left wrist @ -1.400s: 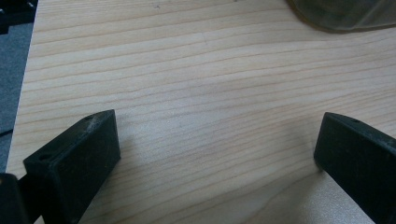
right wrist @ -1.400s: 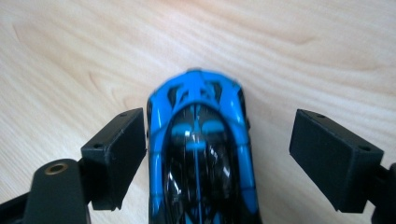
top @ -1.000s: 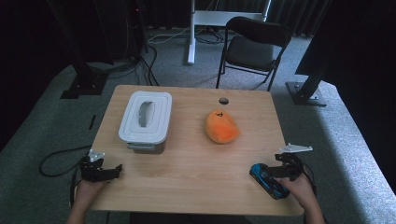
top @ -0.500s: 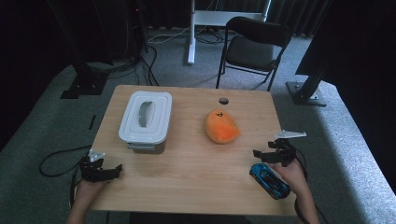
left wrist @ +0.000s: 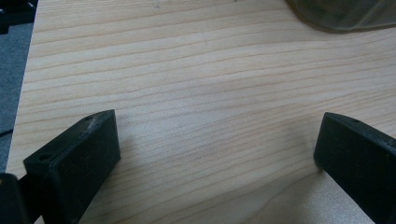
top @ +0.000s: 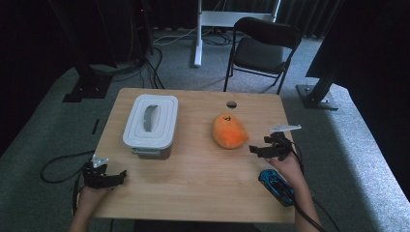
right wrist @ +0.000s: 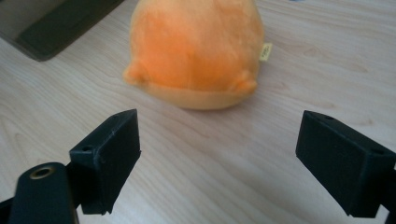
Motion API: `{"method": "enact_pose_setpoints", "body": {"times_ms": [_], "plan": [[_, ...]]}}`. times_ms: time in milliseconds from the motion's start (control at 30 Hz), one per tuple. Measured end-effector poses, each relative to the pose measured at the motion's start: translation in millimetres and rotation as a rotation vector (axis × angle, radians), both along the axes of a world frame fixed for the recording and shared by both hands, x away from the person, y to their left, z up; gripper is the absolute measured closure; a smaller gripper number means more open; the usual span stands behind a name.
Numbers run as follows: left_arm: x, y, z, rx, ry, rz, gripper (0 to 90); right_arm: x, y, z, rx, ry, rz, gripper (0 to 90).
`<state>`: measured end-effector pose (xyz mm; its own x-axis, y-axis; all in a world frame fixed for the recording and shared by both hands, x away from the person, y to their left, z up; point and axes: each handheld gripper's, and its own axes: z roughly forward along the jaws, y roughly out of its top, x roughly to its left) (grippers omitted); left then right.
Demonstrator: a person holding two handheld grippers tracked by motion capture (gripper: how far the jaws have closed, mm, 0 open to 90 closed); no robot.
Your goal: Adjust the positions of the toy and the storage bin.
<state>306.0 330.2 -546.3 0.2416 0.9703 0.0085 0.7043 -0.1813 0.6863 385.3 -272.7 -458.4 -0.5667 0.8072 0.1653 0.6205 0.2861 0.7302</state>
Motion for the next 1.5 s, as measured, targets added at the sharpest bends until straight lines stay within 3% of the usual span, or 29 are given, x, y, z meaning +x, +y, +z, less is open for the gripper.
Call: {"method": "enact_pose_setpoints", "body": {"times_ms": [833, 1200, 1500], "plan": [[0.0, -0.1, 0.0, 0.000, -0.001, 0.000, 0.8, 54.3, 56.1, -2.9, -0.041, 0.021, 0.051, 14.3], [0.0, 0.0, 0.0, 0.000, 0.000, 0.000, 0.7, 66.3, 75.2, -10.5, -0.086, 0.036, 0.048, 14.3], [0.0, -0.1, 0.0, 0.000, 0.000, 0.000, 0.8, 69.8, 79.6, -15.3, -0.105, 0.033, 0.031, 16.4]]}}
